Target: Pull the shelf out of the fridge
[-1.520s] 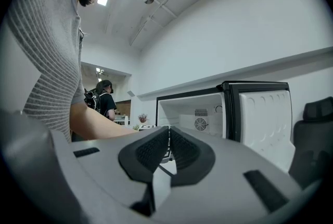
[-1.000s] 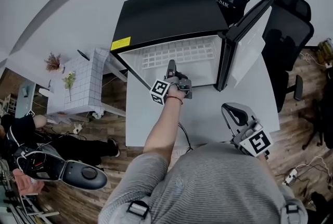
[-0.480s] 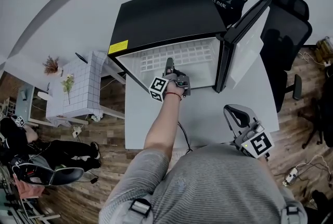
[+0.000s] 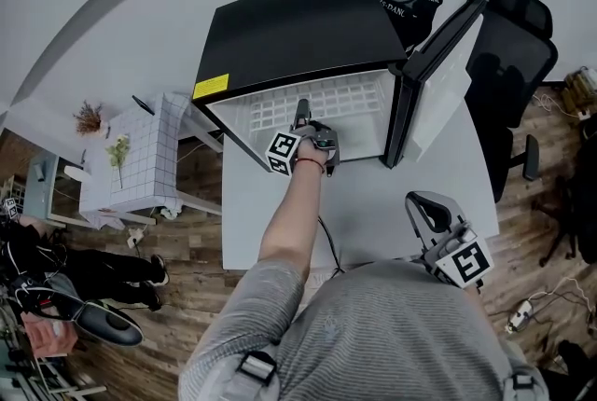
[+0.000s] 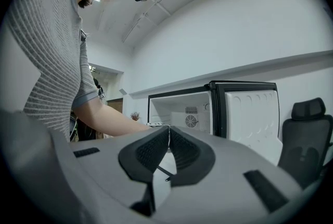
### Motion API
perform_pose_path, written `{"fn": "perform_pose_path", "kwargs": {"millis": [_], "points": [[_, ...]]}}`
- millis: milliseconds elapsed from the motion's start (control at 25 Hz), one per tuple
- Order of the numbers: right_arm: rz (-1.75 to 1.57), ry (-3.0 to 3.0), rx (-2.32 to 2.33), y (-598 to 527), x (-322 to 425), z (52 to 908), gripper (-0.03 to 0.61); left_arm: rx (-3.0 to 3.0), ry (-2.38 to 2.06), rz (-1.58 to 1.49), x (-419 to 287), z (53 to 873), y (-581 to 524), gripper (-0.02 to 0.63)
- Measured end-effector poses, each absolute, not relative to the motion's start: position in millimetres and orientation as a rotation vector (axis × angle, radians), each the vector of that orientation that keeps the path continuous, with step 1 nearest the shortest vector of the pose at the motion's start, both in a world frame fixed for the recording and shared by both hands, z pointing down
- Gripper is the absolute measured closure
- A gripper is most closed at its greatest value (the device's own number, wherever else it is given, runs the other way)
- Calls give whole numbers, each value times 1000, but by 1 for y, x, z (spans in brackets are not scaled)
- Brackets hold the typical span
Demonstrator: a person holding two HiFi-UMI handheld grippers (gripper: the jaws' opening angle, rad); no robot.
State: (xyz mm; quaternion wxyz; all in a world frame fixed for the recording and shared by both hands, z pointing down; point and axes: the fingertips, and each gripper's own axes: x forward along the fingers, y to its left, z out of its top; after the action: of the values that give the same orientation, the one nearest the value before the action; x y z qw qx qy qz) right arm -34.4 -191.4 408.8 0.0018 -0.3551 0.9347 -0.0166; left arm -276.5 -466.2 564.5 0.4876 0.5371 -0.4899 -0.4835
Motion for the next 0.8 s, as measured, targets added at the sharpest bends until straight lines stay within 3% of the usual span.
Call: {"fn": "perform_pose_path", "kwargs": {"millis": [800], "points": [[-70, 2921, -1170, -192, -24, 413, 565, 1252, -1237, -1181, -277, 569, -489, 463]]}}
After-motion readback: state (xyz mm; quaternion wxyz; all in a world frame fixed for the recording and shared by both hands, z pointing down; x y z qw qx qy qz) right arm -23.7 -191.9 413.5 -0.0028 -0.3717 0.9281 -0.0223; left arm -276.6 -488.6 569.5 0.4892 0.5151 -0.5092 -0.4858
